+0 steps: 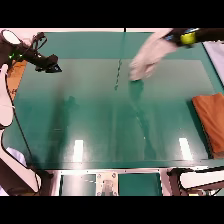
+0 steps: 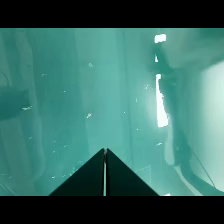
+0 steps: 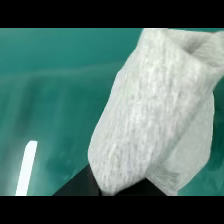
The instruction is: Fold the shirts.
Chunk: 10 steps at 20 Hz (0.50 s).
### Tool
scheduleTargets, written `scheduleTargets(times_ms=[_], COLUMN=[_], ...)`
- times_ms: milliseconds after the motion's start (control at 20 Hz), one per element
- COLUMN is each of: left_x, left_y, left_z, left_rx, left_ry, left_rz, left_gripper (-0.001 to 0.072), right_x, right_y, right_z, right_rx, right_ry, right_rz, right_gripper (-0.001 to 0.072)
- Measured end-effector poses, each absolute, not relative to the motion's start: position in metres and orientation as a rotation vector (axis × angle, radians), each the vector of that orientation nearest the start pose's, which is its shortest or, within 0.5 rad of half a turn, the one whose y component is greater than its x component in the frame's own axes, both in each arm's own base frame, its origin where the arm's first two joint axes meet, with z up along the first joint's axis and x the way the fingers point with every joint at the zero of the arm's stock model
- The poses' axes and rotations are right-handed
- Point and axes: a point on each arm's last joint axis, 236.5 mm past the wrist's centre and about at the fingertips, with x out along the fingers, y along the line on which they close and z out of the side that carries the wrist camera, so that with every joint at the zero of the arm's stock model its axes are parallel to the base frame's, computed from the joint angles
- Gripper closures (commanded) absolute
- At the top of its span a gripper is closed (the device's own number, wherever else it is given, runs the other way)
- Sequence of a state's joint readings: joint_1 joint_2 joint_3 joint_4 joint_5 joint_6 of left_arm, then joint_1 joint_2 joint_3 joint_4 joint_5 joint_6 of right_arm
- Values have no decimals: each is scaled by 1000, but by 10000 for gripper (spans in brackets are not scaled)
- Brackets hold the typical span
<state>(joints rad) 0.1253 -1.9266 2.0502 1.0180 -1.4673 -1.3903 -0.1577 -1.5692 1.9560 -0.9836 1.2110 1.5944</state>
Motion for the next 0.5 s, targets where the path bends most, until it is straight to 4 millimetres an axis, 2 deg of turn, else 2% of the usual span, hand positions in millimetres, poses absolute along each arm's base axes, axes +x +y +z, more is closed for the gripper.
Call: scheduleTargets(times_ms=[100, 200, 300, 400, 500], left_x=[531, 531, 531, 530, 530], left_y=[-58, -59, -61, -63, -63], left_z=[39, 39, 39, 40, 40], left_rx=[-342, -342, -341, -341, -341], left_ry=[1231, 1231, 1232, 1232, 1232], left_rz=[-432, -434, -437, -443, -441], left_gripper=[689, 689, 689, 689, 689], right_x=[516, 499, 478, 457, 437], right_y=[-28, -88, -146, -193, -229], right_z=[230, 233, 225, 217, 203], right_rx=[529, 577, 646, 711, 769], right_ry=[754, 747, 749, 741, 746], right_rz=[133, 5, -126, -236, -322], right_gripper=[701, 701, 701, 702, 702])
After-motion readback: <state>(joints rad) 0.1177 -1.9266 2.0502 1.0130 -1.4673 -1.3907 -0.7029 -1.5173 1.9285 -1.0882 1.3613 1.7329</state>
